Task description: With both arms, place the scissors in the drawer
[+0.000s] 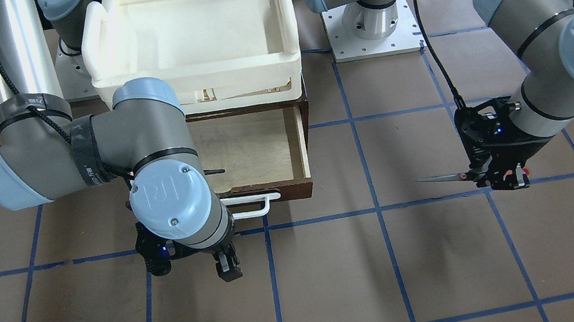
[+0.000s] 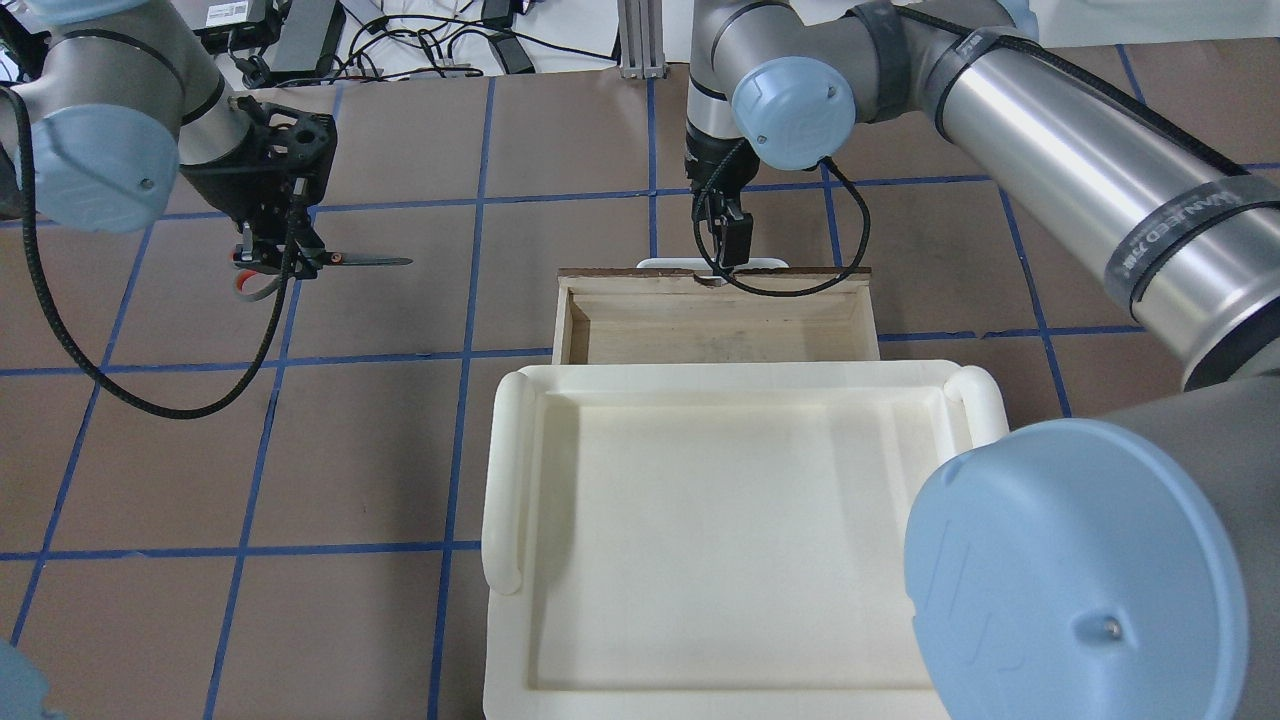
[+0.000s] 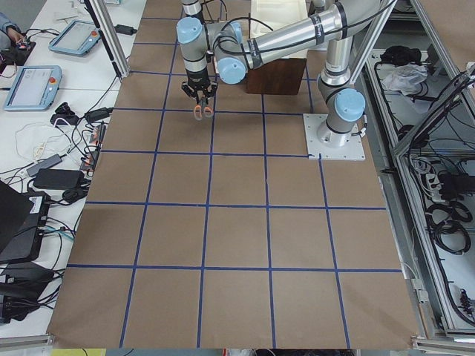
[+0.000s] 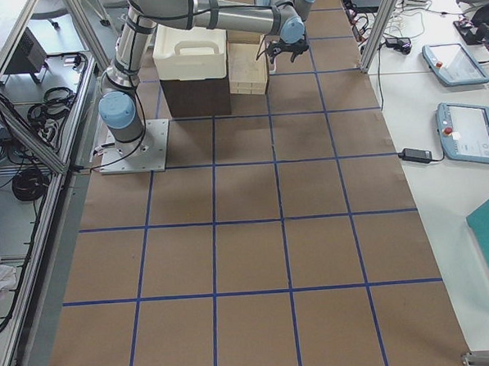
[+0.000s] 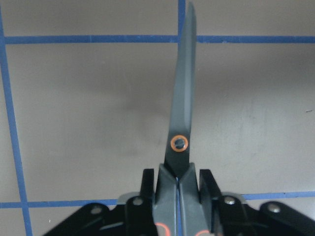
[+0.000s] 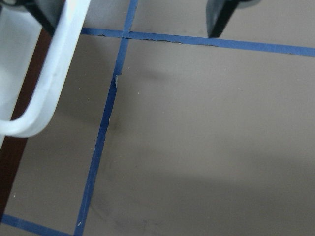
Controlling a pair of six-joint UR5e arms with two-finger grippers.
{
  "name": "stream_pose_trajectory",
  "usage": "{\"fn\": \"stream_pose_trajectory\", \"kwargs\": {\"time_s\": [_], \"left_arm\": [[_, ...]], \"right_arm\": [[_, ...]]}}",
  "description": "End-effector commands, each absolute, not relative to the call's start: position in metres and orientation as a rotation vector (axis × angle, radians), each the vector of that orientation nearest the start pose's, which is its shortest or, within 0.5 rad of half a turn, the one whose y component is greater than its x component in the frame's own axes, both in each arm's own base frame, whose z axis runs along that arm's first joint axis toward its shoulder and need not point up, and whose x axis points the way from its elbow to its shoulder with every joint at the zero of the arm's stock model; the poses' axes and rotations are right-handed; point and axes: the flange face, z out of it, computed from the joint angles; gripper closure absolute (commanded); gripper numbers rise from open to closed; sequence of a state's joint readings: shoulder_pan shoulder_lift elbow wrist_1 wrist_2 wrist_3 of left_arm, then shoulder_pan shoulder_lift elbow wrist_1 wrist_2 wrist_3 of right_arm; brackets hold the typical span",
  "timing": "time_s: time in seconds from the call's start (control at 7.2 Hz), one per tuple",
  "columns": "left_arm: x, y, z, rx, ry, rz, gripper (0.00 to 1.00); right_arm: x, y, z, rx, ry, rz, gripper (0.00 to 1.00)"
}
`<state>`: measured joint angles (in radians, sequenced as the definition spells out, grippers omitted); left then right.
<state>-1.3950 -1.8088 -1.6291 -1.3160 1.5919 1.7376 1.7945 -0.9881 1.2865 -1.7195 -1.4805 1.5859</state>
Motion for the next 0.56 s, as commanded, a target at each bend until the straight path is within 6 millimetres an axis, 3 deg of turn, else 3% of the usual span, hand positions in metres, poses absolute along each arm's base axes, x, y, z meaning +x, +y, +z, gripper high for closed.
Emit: {"fn": "stream_pose_trajectory", "kwargs": {"time_s": [0.0,0.42], "left_arm": [[-0.051,-0.578,0.362,2.205,2.265,0.093,1.00],[-0.055,-0.576,0.367,2.198,2.261,0.094,1.00]], "right_arm": [[0.289,-0.649,0.286,1.998,2.487,0.262,0.00],[0.290,-0.663,0.279,1.997,2.478,0.259,0.00]]}}
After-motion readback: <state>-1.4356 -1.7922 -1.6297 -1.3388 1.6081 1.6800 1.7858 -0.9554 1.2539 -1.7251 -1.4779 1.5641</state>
